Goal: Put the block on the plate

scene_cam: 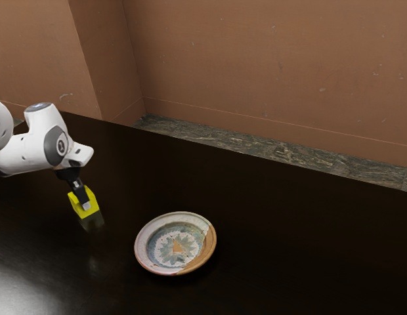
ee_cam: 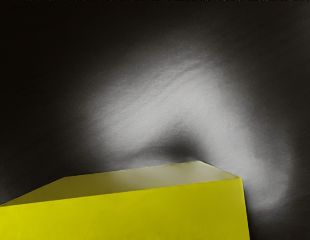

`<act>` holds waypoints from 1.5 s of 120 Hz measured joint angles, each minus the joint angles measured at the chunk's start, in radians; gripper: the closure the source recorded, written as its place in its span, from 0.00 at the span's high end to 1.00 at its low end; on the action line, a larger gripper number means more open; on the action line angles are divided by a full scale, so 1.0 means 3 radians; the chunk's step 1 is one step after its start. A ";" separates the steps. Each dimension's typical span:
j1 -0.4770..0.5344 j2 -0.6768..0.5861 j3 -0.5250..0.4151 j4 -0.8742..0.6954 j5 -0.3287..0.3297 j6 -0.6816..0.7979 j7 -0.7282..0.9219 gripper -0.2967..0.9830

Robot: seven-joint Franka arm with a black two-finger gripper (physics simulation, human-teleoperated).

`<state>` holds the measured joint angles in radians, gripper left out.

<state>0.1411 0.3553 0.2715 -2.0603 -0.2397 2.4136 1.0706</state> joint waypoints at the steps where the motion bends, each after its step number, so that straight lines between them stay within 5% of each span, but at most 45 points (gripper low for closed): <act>1: 0.0000 0.0000 0.0000 0.0000 0.0000 0.0001 0.0000 0.71; 34: 0.0000 0.0000 0.0003 -0.0001 -0.0007 0.0030 -0.0004 0.58; 72: -0.0032 -0.0133 0.0001 0.0004 0.0021 0.0042 -0.0022 0.55; 97: -0.0685 -0.0547 -0.0032 -0.0169 0.0091 -0.0057 -0.0054 0.54; 135: -0.1313 -0.0837 -0.0613 -0.0559 0.0216 -0.0117 -0.0297 0.54; 180: -0.1330 -0.0805 -0.0680 -0.0479 0.0235 -0.0150 -0.0641 0.70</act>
<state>-0.2580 0.1139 0.0675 -2.2041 -0.1691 2.3685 0.8783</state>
